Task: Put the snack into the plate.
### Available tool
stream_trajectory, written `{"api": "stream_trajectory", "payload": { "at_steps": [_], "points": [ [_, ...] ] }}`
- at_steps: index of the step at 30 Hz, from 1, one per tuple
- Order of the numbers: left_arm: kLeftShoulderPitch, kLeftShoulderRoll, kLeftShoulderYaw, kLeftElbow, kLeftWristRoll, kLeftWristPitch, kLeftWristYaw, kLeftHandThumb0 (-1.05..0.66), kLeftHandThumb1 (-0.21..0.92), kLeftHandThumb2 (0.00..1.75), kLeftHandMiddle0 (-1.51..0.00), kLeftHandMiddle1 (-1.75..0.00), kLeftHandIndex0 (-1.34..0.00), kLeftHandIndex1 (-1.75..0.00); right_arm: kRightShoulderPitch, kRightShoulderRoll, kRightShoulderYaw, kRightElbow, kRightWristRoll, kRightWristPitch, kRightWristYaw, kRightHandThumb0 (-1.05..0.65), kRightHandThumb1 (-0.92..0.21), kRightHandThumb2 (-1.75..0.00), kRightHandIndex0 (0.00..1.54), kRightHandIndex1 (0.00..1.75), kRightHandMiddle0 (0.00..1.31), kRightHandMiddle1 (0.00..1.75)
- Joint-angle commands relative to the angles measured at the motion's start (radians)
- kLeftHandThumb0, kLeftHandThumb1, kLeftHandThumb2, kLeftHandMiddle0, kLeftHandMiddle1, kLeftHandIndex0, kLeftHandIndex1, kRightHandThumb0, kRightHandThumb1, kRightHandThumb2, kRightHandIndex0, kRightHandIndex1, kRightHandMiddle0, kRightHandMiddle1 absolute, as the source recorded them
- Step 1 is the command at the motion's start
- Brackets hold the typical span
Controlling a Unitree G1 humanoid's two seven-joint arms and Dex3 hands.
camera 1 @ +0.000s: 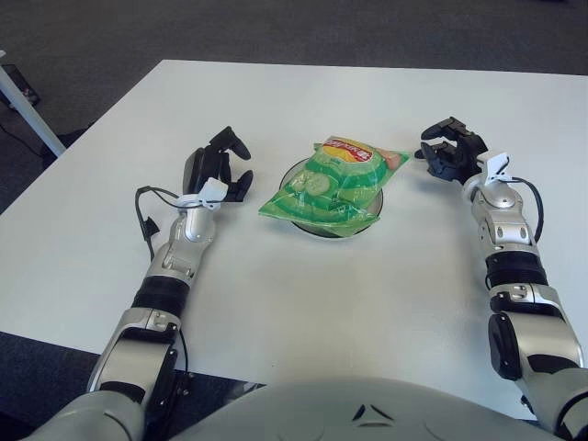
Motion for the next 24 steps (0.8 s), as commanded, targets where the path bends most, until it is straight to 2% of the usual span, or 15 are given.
{"api": "stream_trajectory", "payload": {
  "at_steps": [1, 3, 6, 16, 21, 24],
  "points": [
    [0.106, -0.037, -0.012, 0.085, -0.022, -0.013, -0.02, -0.53, 0.21, 1.45, -1.3, -1.75, -0.7, -1.75, -0.035, 0.025, -0.05, -0.026, 0.055, 0.074, -0.045, 0.0, -0.26, -1.26, 0.79, 1.34, 0.51, 1.75],
    [0.108, -0.036, -0.011, 0.082, -0.024, -0.012, -0.025, -0.53, 0.21, 1.45, -1.3, -1.75, -0.7, -1.75, -0.049, 0.044, -0.077, -0.017, 0.075, 0.111, -0.094, 0.0, -0.19, -1.35, 0.83, 1.38, 0.55, 1.75],
    [0.11, -0.037, -0.008, 0.078, -0.027, -0.009, -0.032, -0.52, 0.21, 1.44, -1.29, -1.75, -0.7, -1.75, -0.065, 0.061, -0.105, -0.011, 0.095, 0.152, -0.141, 0.0, -0.14, -1.43, 0.85, 1.45, 0.56, 1.75],
    [0.114, -0.05, 0.009, 0.067, -0.058, 0.013, -0.06, -0.52, 0.22, 1.43, -1.28, -1.75, -0.69, -1.75, -0.05, 0.104, -0.138, -0.036, 0.141, 0.235, -0.186, 0.0, -0.1, -1.51, 0.84, 1.56, 0.55, 1.75],
    [0.124, -0.074, 0.03, 0.038, -0.115, 0.063, -0.11, -0.52, 0.23, 1.42, -1.27, -1.75, -0.69, -1.75, 0.072, 0.18, -0.11, -0.201, 0.148, 0.28, -0.214, 0.0, -0.1, -1.53, 0.83, 1.61, 0.55, 1.75],
    [0.129, -0.08, 0.037, 0.023, -0.135, 0.085, -0.13, -0.52, 0.23, 1.42, -1.27, -1.75, -0.69, -1.75, 0.098, 0.195, -0.103, -0.241, 0.144, 0.3, -0.221, 0.0, -0.1, -1.54, 0.82, 1.63, 0.55, 1.75]
  ]
}}
